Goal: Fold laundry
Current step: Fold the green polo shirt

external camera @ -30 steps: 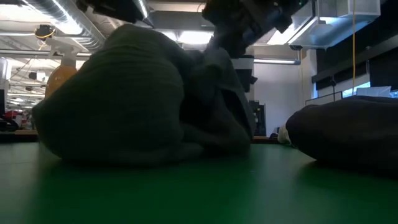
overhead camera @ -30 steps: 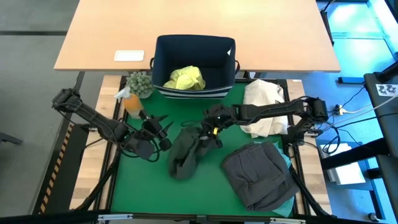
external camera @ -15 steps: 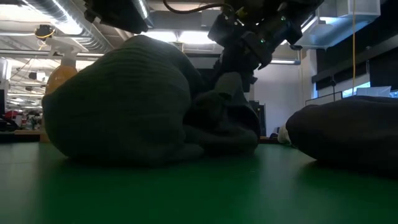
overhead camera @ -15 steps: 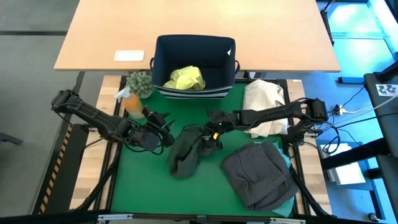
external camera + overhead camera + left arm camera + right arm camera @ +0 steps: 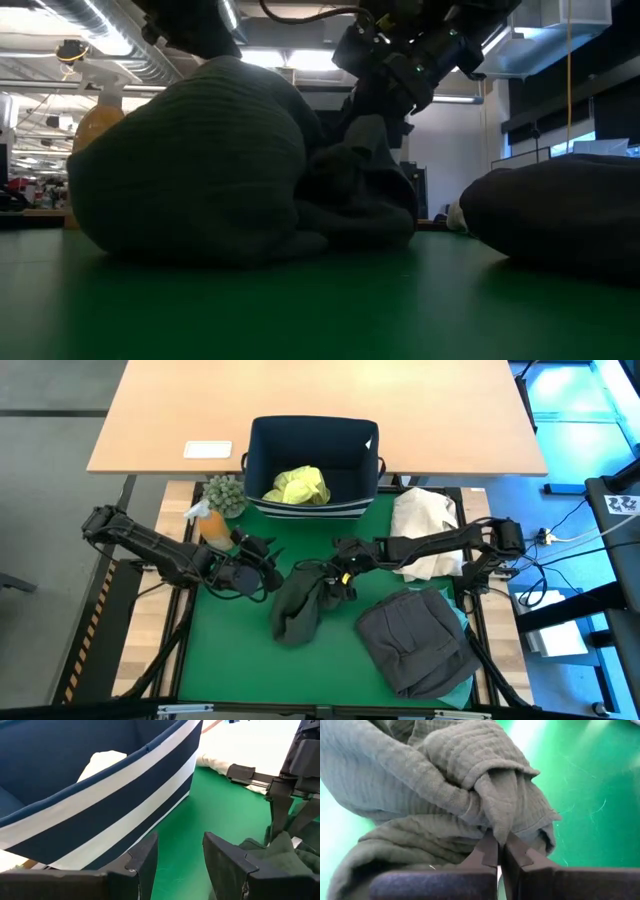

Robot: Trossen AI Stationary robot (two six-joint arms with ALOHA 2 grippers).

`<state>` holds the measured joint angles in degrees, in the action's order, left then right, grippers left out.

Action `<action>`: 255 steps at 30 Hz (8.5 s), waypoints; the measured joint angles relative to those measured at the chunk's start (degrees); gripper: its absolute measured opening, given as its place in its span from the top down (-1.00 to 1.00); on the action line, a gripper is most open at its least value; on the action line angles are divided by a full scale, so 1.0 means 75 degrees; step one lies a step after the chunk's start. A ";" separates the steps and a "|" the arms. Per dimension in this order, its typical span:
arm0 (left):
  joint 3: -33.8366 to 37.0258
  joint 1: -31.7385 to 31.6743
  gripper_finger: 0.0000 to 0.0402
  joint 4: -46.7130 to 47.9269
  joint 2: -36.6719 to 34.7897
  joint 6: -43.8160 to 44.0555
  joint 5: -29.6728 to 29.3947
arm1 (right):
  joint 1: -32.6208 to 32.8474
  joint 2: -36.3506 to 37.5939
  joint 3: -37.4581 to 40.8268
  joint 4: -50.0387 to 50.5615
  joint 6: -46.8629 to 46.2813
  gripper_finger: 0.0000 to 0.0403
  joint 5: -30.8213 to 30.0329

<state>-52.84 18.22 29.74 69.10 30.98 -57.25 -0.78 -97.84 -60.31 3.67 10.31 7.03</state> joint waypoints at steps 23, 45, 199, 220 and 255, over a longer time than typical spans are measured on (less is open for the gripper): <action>-0.0003 -0.0076 0.25 -0.0055 0.0640 -0.0006 0.0664 | 0.0069 -0.0305 -0.0006 -0.0080 -0.0598 0.92 -0.0918; -0.0003 -0.0198 0.25 -0.0032 0.0950 -0.1201 0.1513 | 0.0052 -0.0303 -0.0005 -0.0983 -0.1117 0.84 -0.1139; -0.1396 0.0013 0.12 -0.0868 0.2777 -0.4560 0.3567 | 0.0679 0.0530 -0.0006 0.0714 -0.1920 -0.77 -0.1421; -0.1396 -0.1108 0.12 -0.1518 0.2777 -0.6109 0.4798 | 0.1439 0.0804 -0.0006 0.2989 -0.2773 -0.77 -0.2297; -0.1396 -0.1343 0.12 -0.1810 0.2777 -0.5926 0.5377 | 0.1344 0.0764 0.1693 -0.0561 -0.2315 -0.77 -0.1789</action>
<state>-63.31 8.14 16.16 89.93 -13.46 -16.93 9.30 -92.12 -47.62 -0.53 -7.05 -6.39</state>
